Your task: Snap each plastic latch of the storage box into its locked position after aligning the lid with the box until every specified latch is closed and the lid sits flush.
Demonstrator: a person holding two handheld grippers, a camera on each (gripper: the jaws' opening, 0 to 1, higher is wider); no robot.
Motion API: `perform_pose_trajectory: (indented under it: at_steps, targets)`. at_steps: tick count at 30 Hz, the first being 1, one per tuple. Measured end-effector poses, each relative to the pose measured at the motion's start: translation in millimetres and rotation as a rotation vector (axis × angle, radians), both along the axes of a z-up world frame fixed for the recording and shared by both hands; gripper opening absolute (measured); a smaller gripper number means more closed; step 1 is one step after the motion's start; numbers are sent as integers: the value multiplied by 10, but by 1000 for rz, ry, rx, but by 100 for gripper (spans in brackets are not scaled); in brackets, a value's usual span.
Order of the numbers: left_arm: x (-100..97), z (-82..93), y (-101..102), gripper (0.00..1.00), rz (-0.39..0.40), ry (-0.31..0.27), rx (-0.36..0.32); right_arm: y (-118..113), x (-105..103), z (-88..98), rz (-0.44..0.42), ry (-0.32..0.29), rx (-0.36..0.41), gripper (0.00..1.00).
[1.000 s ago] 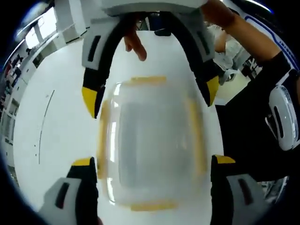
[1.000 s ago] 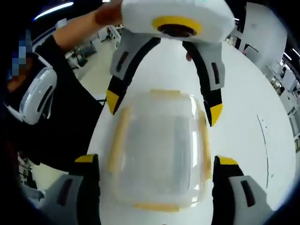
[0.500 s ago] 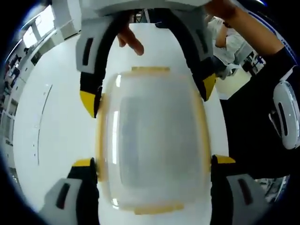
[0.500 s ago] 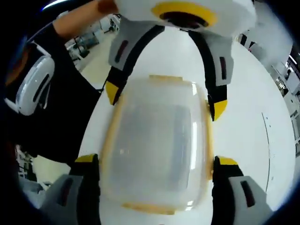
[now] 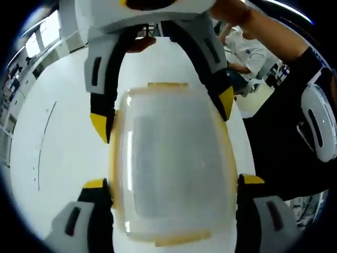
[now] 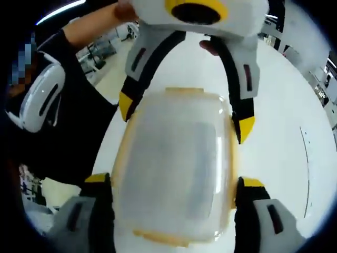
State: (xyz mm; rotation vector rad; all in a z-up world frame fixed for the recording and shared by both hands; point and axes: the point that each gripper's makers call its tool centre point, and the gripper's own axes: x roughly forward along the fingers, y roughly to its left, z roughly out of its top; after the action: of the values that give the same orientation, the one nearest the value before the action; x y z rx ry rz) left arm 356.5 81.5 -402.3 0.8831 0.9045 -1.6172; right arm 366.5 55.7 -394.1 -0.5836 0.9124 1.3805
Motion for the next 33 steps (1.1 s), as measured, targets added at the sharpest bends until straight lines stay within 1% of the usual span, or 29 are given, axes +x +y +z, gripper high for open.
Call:
perform_pose_trajectory:
  at_steps: [1, 2, 3, 4, 5, 6, 7, 8, 9, 10, 11, 12, 14, 16, 19, 20, 21, 22, 23, 24, 25, 27, 29, 33]
  targets:
    - [-8, -4, 3, 97, 6, -3, 21, -18, 320, 156, -95, 58, 94, 53]
    - [-14, -3, -1, 97, -1, 0, 19, -21, 206, 91, 59, 54, 158, 52]
    - [-15, -2, 6, 97, 0, 2, 18, -30, 161, 62, 71, 58, 155, 54]
    - [-13, -1, 3, 97, -1, 4, 8, -23, 21, 53, 110, 47, 116, 58]
    - [-13, -2, 0, 97, 0, 4, 8, -40, 9, 35, 115, 47, 95, 62]
    - [-13, -3, -2, 97, 0, 5, 9, -57, -4, 17, 119, 46, 74, 77]
    - [-13, -4, -5, 97, 0, 5, 10, -74, -17, -2, 123, 46, 54, 100]
    - [-13, -5, -8, 97, 1, 5, 10, -91, -29, -20, 128, 46, 33, 100]
    - [-10, -13, -11, 98, 1, 2, 25, -172, -121, -118, 133, 16, -60, 100]
    - [-12, -15, -5, 98, -1, 2, 34, -142, -331, -110, 132, 72, -54, 100]
    - [-11, -23, -8, 98, 0, 1, 44, -152, -251, -87, 117, 29, -48, 100]
    - [-12, -24, 0, 98, 1, -1, 47, -162, -198, -88, 90, -7, -70, 100]
    - [-7, -24, -2, 98, 2, 1, 41, -157, -241, -83, 83, -19, -89, 100]
    - [0, -21, -12, 98, 3, 4, 26, -171, -238, -46, 81, -22, -103, 100]
    - [-3, -18, -19, 99, 6, 1, 13, -148, -244, -41, 66, -37, -117, 100]
    - [-2, -20, -23, 99, 8, 0, 13, -169, -211, -95, 62, -86, -158, 100]
    - [1, -24, -32, 99, 10, -3, 13, -154, -223, -110, 71, -102, -169, 100]
    - [1, -24, -31, 99, 13, -9, 11, -140, -217, -113, 8, -94, -187, 100]
    - [2, -22, -32, 99, 15, -12, 5, -143, -231, -127, 10, -98, -211, 100]
    - [3, -20, -34, 99, 15, -13, -1, -133, -225, -138, 3, -104, -218, 100]
    - [16, -14, -31, 99, 17, -11, -18, -131, -207, -140, 13, -102, -202, 100]
    - [23, -12, -38, 98, 17, -10, -26, -131, -187, -143, 25, -91, -184, 100]
    - [39, -13, -50, 98, 15, -5, -27, -113, -187, -149, 31, -83, -183, 100]
    - [40, -12, -44, 97, 9, 0, -7, -124, -194, -151, 35, -72, -206, 100]
